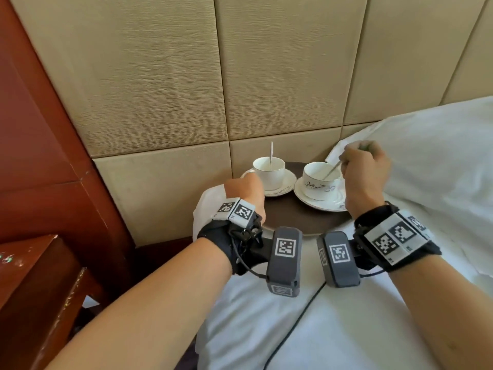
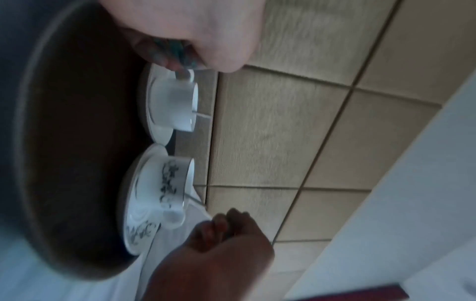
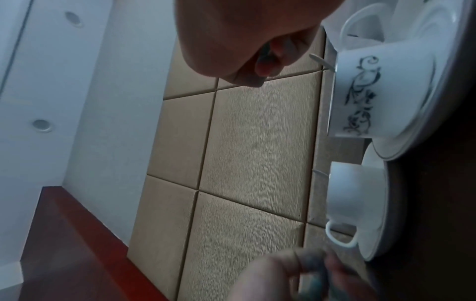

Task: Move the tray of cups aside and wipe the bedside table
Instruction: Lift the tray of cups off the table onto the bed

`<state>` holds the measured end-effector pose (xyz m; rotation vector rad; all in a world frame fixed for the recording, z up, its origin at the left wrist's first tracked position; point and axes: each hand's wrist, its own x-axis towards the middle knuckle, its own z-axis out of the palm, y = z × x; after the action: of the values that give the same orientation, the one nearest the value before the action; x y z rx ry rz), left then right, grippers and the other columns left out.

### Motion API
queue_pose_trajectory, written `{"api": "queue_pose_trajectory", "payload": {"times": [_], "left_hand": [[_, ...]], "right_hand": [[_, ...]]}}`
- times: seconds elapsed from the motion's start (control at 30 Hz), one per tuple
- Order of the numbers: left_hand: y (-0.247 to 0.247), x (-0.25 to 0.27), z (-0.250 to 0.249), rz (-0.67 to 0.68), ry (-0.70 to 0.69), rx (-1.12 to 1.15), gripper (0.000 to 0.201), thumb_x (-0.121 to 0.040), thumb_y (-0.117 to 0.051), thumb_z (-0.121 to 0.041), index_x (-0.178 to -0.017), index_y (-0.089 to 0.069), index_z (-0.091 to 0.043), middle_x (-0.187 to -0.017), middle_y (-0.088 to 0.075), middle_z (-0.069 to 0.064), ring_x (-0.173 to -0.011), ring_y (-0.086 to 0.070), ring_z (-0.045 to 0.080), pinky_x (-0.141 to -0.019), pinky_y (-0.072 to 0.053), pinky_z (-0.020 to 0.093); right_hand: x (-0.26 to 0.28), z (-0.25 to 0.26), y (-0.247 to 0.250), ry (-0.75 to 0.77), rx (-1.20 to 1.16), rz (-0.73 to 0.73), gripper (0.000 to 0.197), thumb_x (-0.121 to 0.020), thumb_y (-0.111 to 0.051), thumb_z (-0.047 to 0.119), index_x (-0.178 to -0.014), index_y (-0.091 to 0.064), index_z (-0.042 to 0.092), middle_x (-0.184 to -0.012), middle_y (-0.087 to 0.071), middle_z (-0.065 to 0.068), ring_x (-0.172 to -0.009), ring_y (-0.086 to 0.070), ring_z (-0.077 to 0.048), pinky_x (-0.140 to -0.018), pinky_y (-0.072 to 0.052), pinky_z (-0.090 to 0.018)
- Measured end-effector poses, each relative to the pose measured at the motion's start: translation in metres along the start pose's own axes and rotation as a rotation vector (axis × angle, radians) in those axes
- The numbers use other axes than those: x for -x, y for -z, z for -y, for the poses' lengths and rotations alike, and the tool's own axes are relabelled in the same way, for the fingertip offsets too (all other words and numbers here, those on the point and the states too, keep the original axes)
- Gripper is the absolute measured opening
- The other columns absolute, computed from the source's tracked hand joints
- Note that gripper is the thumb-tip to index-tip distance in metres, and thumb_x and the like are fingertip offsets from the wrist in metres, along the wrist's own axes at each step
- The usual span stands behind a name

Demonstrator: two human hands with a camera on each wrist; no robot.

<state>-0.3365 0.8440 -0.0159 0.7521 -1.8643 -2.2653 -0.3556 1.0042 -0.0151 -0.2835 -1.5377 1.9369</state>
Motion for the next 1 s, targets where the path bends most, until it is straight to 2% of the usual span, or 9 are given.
{"api": "queue_pose_trajectory", "payload": {"times": [0.1, 0.17, 0.23, 0.3, 0.5, 0.6, 0.77, 0.93, 1.0], "left_hand": [[-0.02, 0.022, 0.003, 0.008, -0.052, -0.001, 0.046, -0.082, -0.041, -0.015, -0.124, -0.057, -0.005, -0.114, -0.066, 0.016, -0.104, -0.066, 0.031, -0.084, -0.052, 0.035], [-0.027, 0.032, 0.003, 0.031, -0.051, -0.015, 0.045, -0.087, -0.039, -0.01, -0.129, -0.053, -0.009, -0.121, -0.064, 0.014, -0.11, -0.064, 0.031, -0.091, -0.051, 0.037], [-0.033, 0.038, 0.006, 0.079, -0.053, -0.061, 0.043, -0.091, -0.043, -0.011, -0.133, -0.051, -0.004, -0.13, -0.06, 0.02, -0.118, -0.06, 0.035, -0.086, -0.051, 0.038], [-0.035, 0.042, 0.01, 0.116, -0.039, -0.077, 0.042, -0.093, -0.046, -0.014, -0.133, -0.051, 0.001, -0.134, -0.057, 0.022, -0.122, -0.058, 0.036, -0.076, -0.045, 0.032], [-0.043, 0.046, 0.023, 0.117, 0.013, -0.069, 0.042, -0.094, -0.046, -0.014, -0.133, -0.051, 0.002, -0.135, -0.056, 0.021, -0.123, -0.058, 0.035, -0.076, -0.041, 0.028], [-0.044, 0.042, 0.025, 0.111, 0.004, -0.086, 0.042, -0.094, -0.046, -0.014, -0.133, -0.051, 0.002, -0.135, -0.056, 0.022, -0.123, -0.058, 0.036, -0.077, -0.042, 0.028], [-0.03, 0.029, 0.018, 0.056, 0.016, -0.039, 0.043, -0.092, -0.046, -0.014, -0.132, -0.051, 0.002, -0.137, -0.055, 0.022, -0.124, -0.056, 0.036, -0.077, -0.04, 0.029], [0.015, 0.031, -0.005, 0.028, 0.007, 0.017, 0.043, -0.094, -0.044, -0.015, -0.133, -0.051, 0.001, -0.138, -0.054, 0.021, -0.126, -0.056, 0.035, -0.077, -0.039, 0.028], [0.046, 0.031, -0.022, 0.008, 0.0, 0.033, 0.043, -0.093, -0.044, -0.013, -0.133, -0.051, 0.002, -0.136, -0.056, 0.022, -0.125, -0.056, 0.035, -0.076, -0.039, 0.028]], "right_hand": [[0.009, 0.0, 0.018, -0.031, 0.043, 0.061, 0.025, -0.069, -0.05, -0.002, -0.057, -0.049, 0.019, -0.057, -0.048, 0.0, -0.052, -0.04, -0.015, -0.049, -0.031, -0.024], [0.011, 0.002, 0.035, -0.017, 0.083, 0.102, 0.025, -0.068, -0.05, -0.004, -0.058, -0.051, 0.019, -0.06, -0.051, 0.0, -0.053, -0.042, -0.014, -0.049, -0.033, -0.024], [0.008, 0.008, 0.053, -0.001, 0.101, 0.107, 0.025, -0.069, -0.049, -0.006, -0.062, -0.052, 0.017, -0.062, -0.053, -0.002, -0.054, -0.044, -0.014, -0.049, -0.035, -0.023], [0.003, 0.013, 0.072, -0.001, 0.113, 0.082, 0.024, -0.073, -0.049, -0.008, -0.065, -0.052, 0.015, -0.061, -0.052, -0.003, -0.052, -0.043, -0.014, -0.046, -0.034, -0.021], [-0.011, 0.023, 0.105, -0.007, 0.063, 0.064, 0.025, -0.073, -0.049, -0.01, -0.063, -0.052, 0.013, -0.052, -0.053, 0.002, -0.043, -0.042, -0.01, -0.043, -0.032, -0.019], [-0.013, 0.027, 0.096, -0.011, 0.027, 0.082, 0.026, -0.072, -0.049, -0.011, -0.062, -0.051, 0.013, -0.044, -0.051, 0.008, -0.039, -0.041, -0.008, -0.04, -0.03, -0.013], [0.009, 0.026, 0.064, -0.055, 0.052, 0.216, 0.027, -0.073, -0.048, -0.013, -0.063, -0.05, 0.012, -0.059, -0.047, -0.004, -0.045, -0.038, -0.011, -0.04, -0.029, -0.016], [0.045, 0.043, 0.009, -0.042, 0.056, 0.327, 0.022, -0.072, -0.048, -0.01, -0.064, -0.048, 0.011, -0.06, -0.046, -0.003, -0.046, -0.038, -0.011, -0.04, -0.031, -0.015], [0.066, 0.049, -0.021, -0.052, 0.066, 0.367, 0.019, -0.072, -0.049, -0.008, -0.066, -0.049, 0.009, -0.059, -0.046, -0.004, -0.048, -0.038, -0.013, -0.045, -0.032, -0.02]]}}
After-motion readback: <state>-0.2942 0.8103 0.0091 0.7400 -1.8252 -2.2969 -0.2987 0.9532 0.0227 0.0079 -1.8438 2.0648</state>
